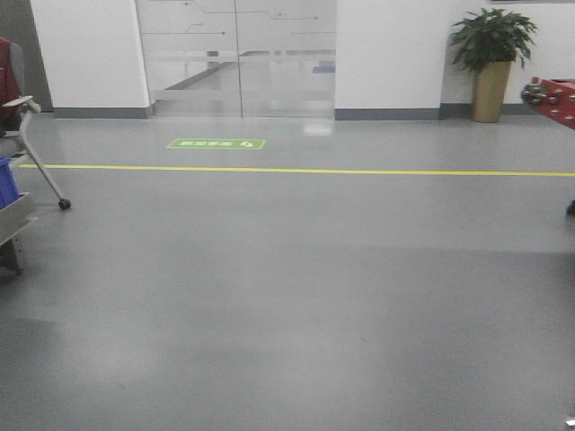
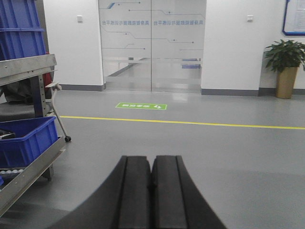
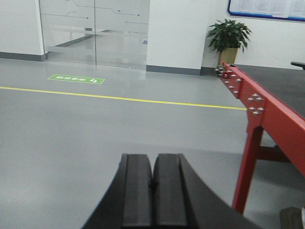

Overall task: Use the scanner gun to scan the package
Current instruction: 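Drive the base across the floor toward the red conveyor table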

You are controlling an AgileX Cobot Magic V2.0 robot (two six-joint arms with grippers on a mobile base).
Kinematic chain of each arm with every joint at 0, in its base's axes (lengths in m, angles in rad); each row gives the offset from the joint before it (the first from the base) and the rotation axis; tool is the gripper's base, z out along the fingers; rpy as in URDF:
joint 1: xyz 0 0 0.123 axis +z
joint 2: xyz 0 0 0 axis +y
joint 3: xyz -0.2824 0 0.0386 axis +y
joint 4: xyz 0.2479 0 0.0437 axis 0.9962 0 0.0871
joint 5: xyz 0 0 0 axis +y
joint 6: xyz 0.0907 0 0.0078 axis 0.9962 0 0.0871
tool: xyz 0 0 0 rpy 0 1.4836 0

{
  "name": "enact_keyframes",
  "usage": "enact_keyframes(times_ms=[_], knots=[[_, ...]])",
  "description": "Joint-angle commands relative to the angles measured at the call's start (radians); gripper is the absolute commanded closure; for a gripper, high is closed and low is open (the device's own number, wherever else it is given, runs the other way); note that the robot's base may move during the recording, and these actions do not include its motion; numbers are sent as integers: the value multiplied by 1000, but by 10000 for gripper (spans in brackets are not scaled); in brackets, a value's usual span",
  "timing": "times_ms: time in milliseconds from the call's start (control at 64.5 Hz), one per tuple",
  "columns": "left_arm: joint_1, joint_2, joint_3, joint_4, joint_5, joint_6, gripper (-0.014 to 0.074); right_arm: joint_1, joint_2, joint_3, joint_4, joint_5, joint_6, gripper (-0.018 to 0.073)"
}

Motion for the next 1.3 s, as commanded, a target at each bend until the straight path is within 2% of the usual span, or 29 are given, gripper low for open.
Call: enact_keyframes(times_ms=[0, 1287], knots=[[-3, -3, -3, -6, -20, -7, 707, -1, -3, 0, -5, -18, 2, 713], [-3, -3, -3, -6, -20, -7, 707, -1, -3, 0, -5, -18, 2, 713]])
